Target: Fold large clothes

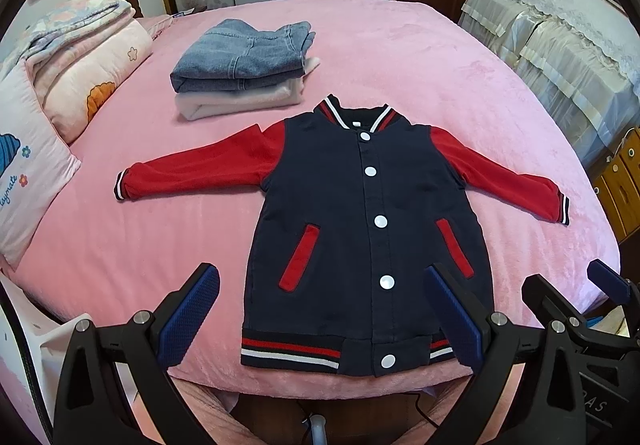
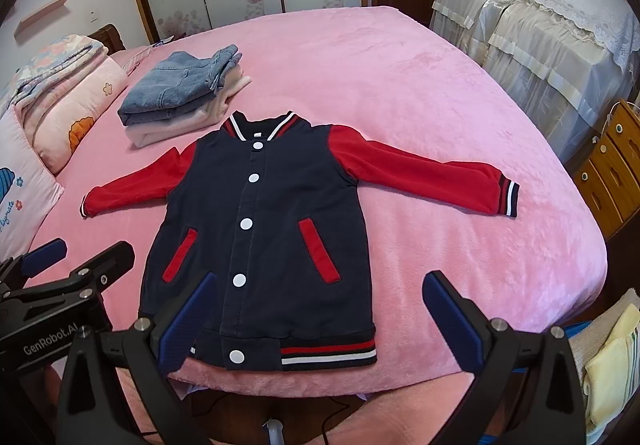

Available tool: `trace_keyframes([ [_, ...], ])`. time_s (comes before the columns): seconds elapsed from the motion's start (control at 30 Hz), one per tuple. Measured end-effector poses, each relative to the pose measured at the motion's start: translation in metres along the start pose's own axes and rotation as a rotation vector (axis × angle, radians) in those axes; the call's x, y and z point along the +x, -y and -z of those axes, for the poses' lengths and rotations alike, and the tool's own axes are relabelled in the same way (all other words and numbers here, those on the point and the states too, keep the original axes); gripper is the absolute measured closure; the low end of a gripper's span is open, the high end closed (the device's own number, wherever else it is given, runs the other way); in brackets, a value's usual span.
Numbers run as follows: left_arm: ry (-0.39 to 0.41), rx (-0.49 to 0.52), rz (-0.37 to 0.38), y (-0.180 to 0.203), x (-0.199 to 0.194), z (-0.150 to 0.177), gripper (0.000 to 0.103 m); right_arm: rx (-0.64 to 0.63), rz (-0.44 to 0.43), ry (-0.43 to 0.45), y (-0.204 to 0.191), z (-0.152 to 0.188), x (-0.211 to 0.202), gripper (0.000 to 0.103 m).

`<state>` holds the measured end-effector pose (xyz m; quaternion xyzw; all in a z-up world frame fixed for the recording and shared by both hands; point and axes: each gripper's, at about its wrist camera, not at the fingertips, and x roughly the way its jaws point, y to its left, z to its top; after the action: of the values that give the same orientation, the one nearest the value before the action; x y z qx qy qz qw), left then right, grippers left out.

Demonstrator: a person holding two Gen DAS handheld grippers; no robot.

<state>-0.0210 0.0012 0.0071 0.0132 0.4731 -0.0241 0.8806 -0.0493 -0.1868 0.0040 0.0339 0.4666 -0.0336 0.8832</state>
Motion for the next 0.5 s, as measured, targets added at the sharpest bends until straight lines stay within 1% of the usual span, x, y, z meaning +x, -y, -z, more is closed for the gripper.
trace_keyframes([
  [0.1, 0.002, 0.004, -0.004, 0.001, 0.001, -0.001, 0.003, 0.002, -0.001, -0.003, 0.000, 0.000, 0.000, 0.001],
  [0.3, -0.015, 0.000, 0.014, 0.002, 0.006, -0.003, 0.003, 0.005, -0.001, -0.003, 0.000, -0.001, 0.000, 0.001],
  [0.5, -0.030, 0.010, 0.008, 0.006, 0.014, -0.008, 0.003, 0.010, -0.004, -0.015, 0.002, -0.004, 0.004, 0.001],
])
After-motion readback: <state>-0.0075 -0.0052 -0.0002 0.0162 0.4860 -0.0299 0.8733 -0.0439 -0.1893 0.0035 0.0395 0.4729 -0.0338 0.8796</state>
